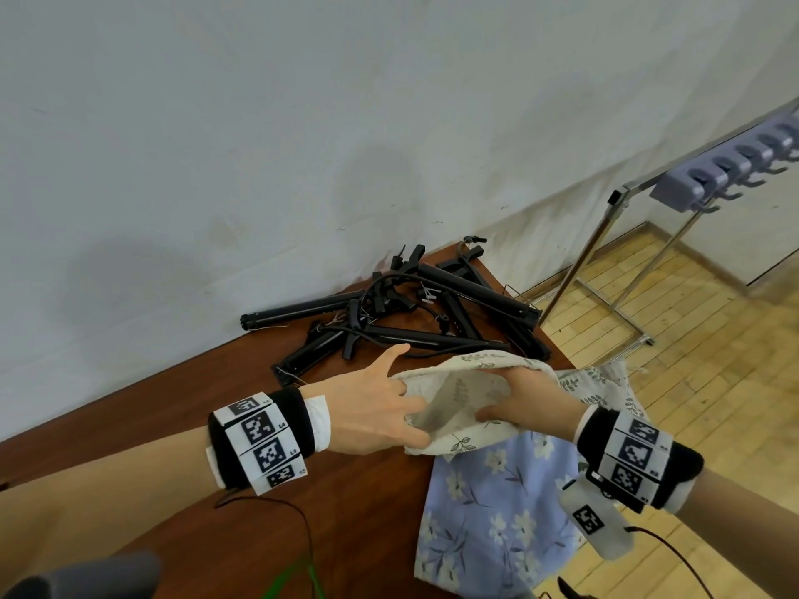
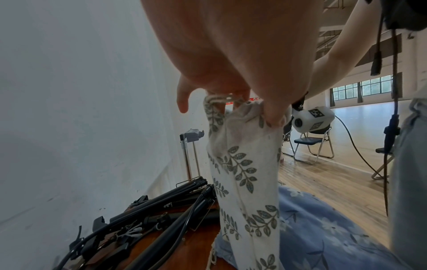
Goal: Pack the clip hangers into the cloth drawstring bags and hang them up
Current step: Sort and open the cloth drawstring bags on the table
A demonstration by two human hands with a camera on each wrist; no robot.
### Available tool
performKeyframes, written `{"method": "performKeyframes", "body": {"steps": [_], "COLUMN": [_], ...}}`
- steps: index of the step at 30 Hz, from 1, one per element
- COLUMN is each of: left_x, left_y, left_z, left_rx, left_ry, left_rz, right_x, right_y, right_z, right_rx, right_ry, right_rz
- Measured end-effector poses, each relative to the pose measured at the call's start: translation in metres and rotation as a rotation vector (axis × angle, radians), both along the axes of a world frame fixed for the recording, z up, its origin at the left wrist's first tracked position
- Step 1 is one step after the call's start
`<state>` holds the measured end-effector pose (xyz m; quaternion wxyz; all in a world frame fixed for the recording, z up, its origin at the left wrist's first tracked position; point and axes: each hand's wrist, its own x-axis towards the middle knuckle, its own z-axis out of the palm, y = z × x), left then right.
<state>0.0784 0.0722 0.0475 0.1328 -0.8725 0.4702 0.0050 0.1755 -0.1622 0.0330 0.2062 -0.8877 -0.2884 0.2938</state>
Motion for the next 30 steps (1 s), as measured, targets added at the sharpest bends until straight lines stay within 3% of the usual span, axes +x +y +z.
{"method": "performKeyframes", "body": {"steps": [7, 11, 13, 14, 17, 19, 20, 23, 25, 27, 30], "left_x": [0.013, 0.031, 0.041, 0.046, 0.061, 0.071, 0.076, 0.086, 0.09, 0.092, 0.087], "left_y": [-0.001, 0.0, -0.001, 0.0, -0.008, -0.018, -0.024, -0.03, -0.031, -0.033, -0.048], "left_z": [-0.008, 0.003, 0.01, 0.012, 0.022, 0.028, 0.031, 0.036, 0.039, 0.042, 0.05], "left_rx": [-0.161, -0.465, -0.633, -0.713, -0.922, -0.95, -0.937, -0.972, -1.047, -1.06, -1.076], "left_ry": [0.002, 0.254, 0.298, 0.288, 0.268, 0.306, 0.32, 0.34, 0.432, 0.517, 0.811], "left_rz": [0.106, 0.23, 0.261, 0.288, 0.37, 0.411, 0.449, 0.603, 0.713, 0.77, 0.789], "right_x": [0.006, 0.011, 0.019, 0.025, 0.045, 0.05, 0.052, 0.051, 0.05, 0.048, 0.041], "right_y": [-0.015, -0.042, -0.062, -0.072, -0.097, -0.103, -0.105, -0.11, -0.117, -0.126, -0.139], "right_z": [0.006, 0.02, 0.025, 0.029, 0.03, 0.025, 0.021, 0.021, 0.023, 0.025, 0.034], "right_rx": [-0.187, -0.132, -0.072, -0.056, -0.163, -0.31, -0.278, 0.066, 0.292, 0.437, 0.59], "right_ry": [-0.041, -0.639, -0.847, -0.864, -0.686, -0.594, -0.553, -0.282, -0.069, 0.034, 0.173], "right_rz": [0.316, 0.359, 0.325, 0.294, 0.217, 0.224, 0.195, -0.102, -0.358, -0.51, -0.627]}}
